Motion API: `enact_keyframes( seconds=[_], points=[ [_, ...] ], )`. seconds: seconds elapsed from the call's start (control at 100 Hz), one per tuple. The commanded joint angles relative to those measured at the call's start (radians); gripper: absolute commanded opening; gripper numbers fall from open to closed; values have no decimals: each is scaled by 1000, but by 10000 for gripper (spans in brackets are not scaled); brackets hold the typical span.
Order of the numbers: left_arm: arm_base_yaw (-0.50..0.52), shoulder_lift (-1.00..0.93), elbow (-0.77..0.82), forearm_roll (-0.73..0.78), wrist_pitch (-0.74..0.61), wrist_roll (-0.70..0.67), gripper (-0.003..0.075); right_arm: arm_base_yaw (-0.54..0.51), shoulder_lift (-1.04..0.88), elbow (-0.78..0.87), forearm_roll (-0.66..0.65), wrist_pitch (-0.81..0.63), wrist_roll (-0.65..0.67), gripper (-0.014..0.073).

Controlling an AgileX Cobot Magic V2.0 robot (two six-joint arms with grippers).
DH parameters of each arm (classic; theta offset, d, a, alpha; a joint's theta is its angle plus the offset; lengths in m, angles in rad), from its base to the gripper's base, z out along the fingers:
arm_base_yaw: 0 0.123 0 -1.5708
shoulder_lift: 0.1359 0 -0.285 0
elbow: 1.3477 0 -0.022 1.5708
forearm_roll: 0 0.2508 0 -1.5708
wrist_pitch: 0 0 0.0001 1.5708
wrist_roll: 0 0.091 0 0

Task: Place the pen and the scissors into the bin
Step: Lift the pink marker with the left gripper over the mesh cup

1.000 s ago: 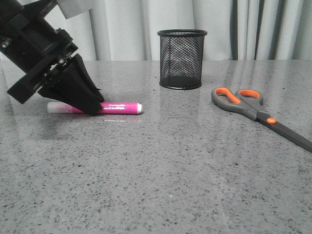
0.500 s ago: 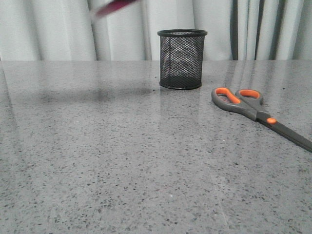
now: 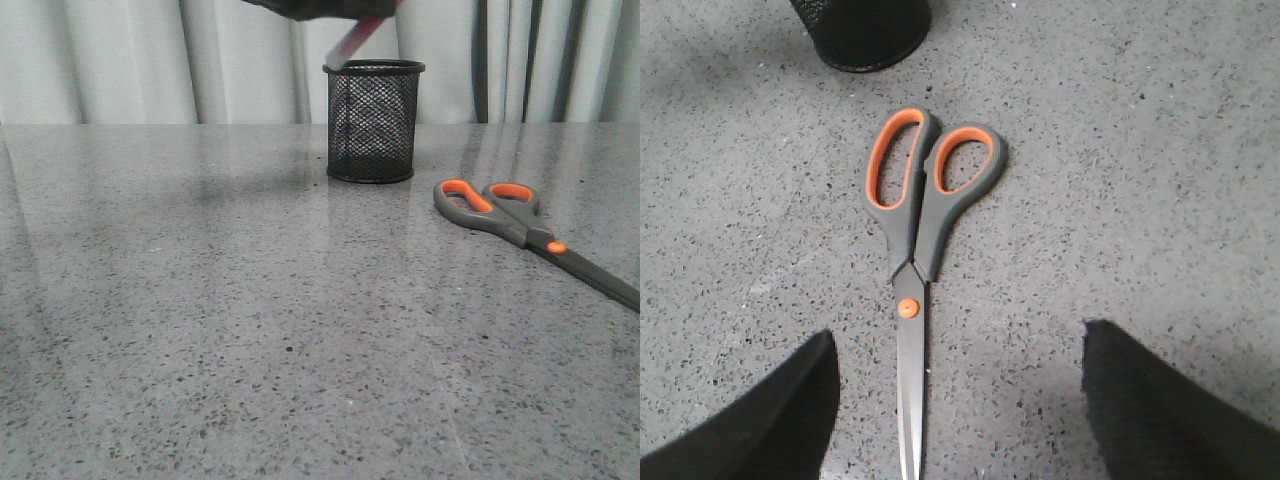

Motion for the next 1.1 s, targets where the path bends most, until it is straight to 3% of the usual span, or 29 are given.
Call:
enact_keyframes(
  seconds=[0.0, 0.19, 0.35, 0.61, 0.93, 1.0, 1.09],
  points=[
    [-10, -14, -75, -66, 6, 9, -19, 1, 1, -37, 24, -43, -11, 465],
    [-10, 10, -101, -68, 13, 9, -19, 1, 1, -37, 24, -50, -11, 465],
    [-10, 10, -115, -104, 95, 9, -19, 1, 1, -37, 24, -50, -11, 465],
    [-12, 12, -156, -111, 34, 19, -19, 1, 2, -37, 24, -51, -11, 465],
    [-21, 66, -156, -133, 87, 19, -15, 1, 2, -37, 24, -66, -11, 465],
    [-21, 66, -156, -130, 90, 19, 16, 1, 2, -37, 24, -65, -11, 465],
    [-16, 66, -156, -126, 90, 19, 142, 1, 2, -37, 24, -65, -11, 465]
  ],
)
